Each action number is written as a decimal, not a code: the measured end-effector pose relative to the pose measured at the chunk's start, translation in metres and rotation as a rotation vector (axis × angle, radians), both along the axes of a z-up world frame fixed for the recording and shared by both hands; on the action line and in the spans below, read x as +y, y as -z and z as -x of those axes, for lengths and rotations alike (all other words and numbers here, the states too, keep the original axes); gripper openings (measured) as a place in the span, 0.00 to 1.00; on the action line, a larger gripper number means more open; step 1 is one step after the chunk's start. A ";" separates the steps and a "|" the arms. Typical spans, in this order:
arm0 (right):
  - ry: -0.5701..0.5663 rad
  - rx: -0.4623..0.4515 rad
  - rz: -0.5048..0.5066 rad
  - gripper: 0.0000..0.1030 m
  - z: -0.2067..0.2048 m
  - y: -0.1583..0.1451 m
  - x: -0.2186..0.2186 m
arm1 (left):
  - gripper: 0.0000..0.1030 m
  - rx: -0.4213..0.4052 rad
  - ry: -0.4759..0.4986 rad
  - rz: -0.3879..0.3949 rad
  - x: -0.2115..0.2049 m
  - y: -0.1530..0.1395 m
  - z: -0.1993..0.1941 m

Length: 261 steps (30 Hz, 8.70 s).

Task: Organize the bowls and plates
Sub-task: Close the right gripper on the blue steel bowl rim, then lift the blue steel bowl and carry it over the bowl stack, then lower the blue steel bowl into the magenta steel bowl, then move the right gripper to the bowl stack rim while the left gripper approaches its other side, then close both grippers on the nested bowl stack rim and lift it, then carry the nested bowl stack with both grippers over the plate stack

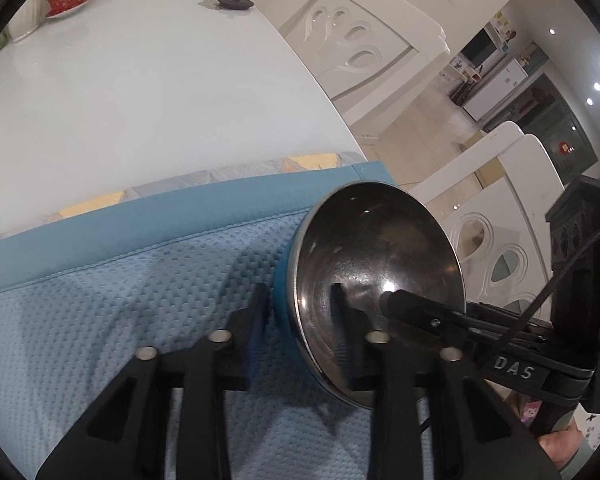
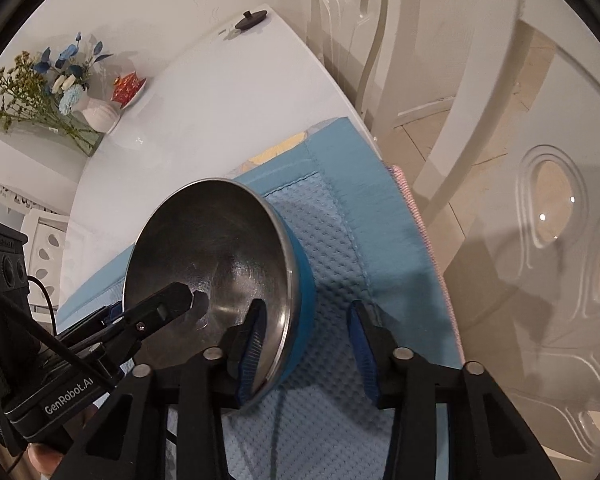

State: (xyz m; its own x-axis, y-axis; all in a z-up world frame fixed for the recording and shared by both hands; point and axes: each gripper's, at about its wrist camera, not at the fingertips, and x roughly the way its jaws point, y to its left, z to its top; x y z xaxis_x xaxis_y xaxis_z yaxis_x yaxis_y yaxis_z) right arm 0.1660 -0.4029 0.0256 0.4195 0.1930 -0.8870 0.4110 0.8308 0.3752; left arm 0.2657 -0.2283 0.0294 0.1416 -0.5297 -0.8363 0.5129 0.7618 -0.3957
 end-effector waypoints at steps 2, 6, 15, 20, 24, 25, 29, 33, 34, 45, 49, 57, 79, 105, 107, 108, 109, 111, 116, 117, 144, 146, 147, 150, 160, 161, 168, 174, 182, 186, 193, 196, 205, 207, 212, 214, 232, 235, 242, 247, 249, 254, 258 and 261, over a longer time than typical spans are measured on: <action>-0.008 -0.011 -0.011 0.23 -0.001 0.002 0.002 | 0.19 -0.012 -0.010 0.003 0.001 -0.002 0.001; -0.021 -0.016 0.021 0.18 -0.001 -0.002 0.008 | 0.19 -0.018 -0.017 0.009 0.005 -0.006 0.004; -0.009 -0.036 0.023 0.18 0.018 -0.028 0.016 | 0.19 -0.044 -0.026 0.032 0.014 -0.038 0.025; 0.009 -0.060 -0.015 0.18 0.036 -0.051 0.019 | 0.19 -0.056 -0.045 0.075 0.024 -0.067 0.043; 0.031 -0.084 -0.044 0.18 0.055 -0.069 0.022 | 0.19 -0.073 -0.048 0.102 0.032 -0.090 0.066; 0.034 -0.090 -0.040 0.18 0.061 -0.074 0.025 | 0.19 -0.081 -0.049 0.102 0.033 -0.096 0.072; 0.029 -0.105 -0.011 0.19 0.080 -0.096 0.039 | 0.19 -0.100 -0.074 0.126 0.043 -0.112 0.095; 0.017 -0.128 0.016 0.19 0.100 -0.115 0.053 | 0.19 -0.093 -0.107 0.172 0.056 -0.123 0.113; 0.018 -0.134 0.013 0.19 0.104 -0.118 0.055 | 0.19 -0.098 -0.110 0.175 0.058 -0.126 0.119; 0.000 -0.181 0.010 0.19 0.151 -0.147 0.086 | 0.19 -0.142 -0.134 0.204 0.089 -0.150 0.165; -0.022 -0.200 0.017 0.19 0.165 -0.157 0.102 | 0.19 -0.147 -0.141 0.211 0.104 -0.155 0.176; -0.068 -0.225 -0.027 0.20 0.188 -0.164 0.139 | 0.19 -0.189 -0.186 0.196 0.135 -0.172 0.200; -0.129 -0.027 -0.105 0.21 0.222 -0.119 0.198 | 0.20 -0.046 -0.260 0.194 0.187 -0.124 0.242; -0.118 0.116 -0.137 0.21 0.214 -0.073 0.202 | 0.20 0.012 -0.214 0.035 0.192 -0.065 0.251; -0.113 0.110 -0.136 0.21 0.215 -0.075 0.198 | 0.21 -0.015 -0.229 0.014 0.198 -0.067 0.250; -0.111 0.107 -0.138 0.21 0.216 -0.076 0.195 | 0.22 -0.024 -0.234 0.016 0.200 -0.069 0.249; -0.108 0.102 -0.135 0.21 0.216 -0.077 0.193 | 0.23 -0.030 -0.239 0.020 0.204 -0.070 0.247; -0.105 0.098 -0.121 0.21 0.216 -0.080 0.187 | 0.23 -0.037 -0.251 0.015 0.212 -0.071 0.244; -0.091 0.097 -0.126 0.21 0.218 -0.081 0.181 | 0.24 -0.007 -0.266 0.022 0.218 -0.063 0.237; -0.093 0.098 -0.123 0.21 0.218 -0.081 0.182 | 0.24 -0.006 -0.262 0.021 0.217 -0.062 0.236; 0.025 0.082 -0.154 0.25 0.241 -0.082 0.177 | 0.62 0.121 -0.238 0.152 0.236 -0.053 0.250; 0.045 0.065 -0.165 0.40 0.244 -0.084 0.173 | 0.62 0.130 -0.240 0.166 0.238 -0.053 0.249; 0.054 0.051 -0.169 0.51 0.246 -0.086 0.173 | 0.62 0.133 -0.241 0.169 0.238 -0.053 0.249; 0.063 0.038 -0.184 0.53 0.246 -0.089 0.172 | 0.62 0.131 -0.241 0.164 0.238 -0.055 0.251; -0.023 0.025 -0.128 0.53 0.226 -0.099 0.171 | 0.62 0.101 -0.285 0.142 0.236 -0.066 0.263; -0.034 0.026 -0.118 0.54 0.225 -0.098 0.170 | 0.62 0.105 -0.299 0.136 0.233 -0.065 0.264; -0.120 0.036 0.014 0.54 0.216 -0.088 0.169 | 0.62 0.143 -0.354 0.125 0.215 -0.050 0.255; -0.183 0.090 -0.062 0.54 0.202 -0.053 0.163 | 0.65 0.206 -0.401 0.155 0.208 -0.030 0.244; -0.249 0.107 -0.094 0.54 0.191 -0.027 0.171 | 0.65 0.238 -0.461 0.141 0.213 -0.010 0.244; -0.269 0.099 -0.090 0.54 0.192 -0.022 0.172 | 0.64 0.250 -0.472 0.141 0.214 -0.001 0.245; -0.295 0.030 -0.106 0.52 0.199 -0.014 0.170 | 0.62 0.284 -0.493 0.195 0.219 0.013 0.245; -0.299 0.002 -0.134 0.51 0.201 -0.010 0.170 | 0.54 0.294 -0.493 0.223 0.220 0.016 0.246; -0.309 -0.028 -0.169 0.43 0.195 -0.010 0.177 | 0.43 0.233 -0.473 0.196 0.211 0.010 0.248; -0.319 -0.036 -0.140 0.43 0.195 -0.013 0.180 | 0.42 0.222 -0.474 0.185 0.210 0.008 0.248; -0.339 -0.070 -0.073 0.39 0.196 -0.022 0.189 | 0.42 0.190 -0.457 0.157 0.206 0.003 0.251; -0.360 -0.075 -0.053 0.38 0.194 -0.023 0.193 | 0.41 0.189 -0.452 0.156 0.206 0.002 0.250; -0.382 0.020 -0.067 0.38 0.184 -0.037 0.214 | 0.40 0.158 -0.578 0.141 0.223 -0.026 0.268; -0.371 0.044 -0.097 0.38 0.185 -0.036 0.213 | 0.40 0.166 -0.609 0.166 0.228 -0.031 0.273; -0.379 0.013 -0.120 0.38 0.187 -0.062 0.222 | 0.40 0.084 -0.648 0.194 0.247 -0.069 0.283; -0.407 -0.038 -0.113 0.38 0.183 -0.090 0.251 | 0.40 0.041 -0.673 0.213 0.277 -0.093 0.284; -0.413 -0.052 -0.114 0.38 0.180 -0.098 0.268 | 0.40 0.025 -0.676 0.214 0.294 -0.101 0.282; -0.421 -0.063 -0.139 0.38 0.171 -0.107 0.317 | 0.40 -0.011 -0.675 0.201 0.345 -0.114 0.278; -0.443 -0.040 -0.145 0.38 0.158 -0.108 0.360 | 0.40 -0.009 -0.689 0.201 0.385 -0.111 0.273; -0.454 -0.031 -0.139 0.38 0.149 -0.105 0.396 | 0.40 0.002 -0.698 0.198 0.415 -0.106 0.267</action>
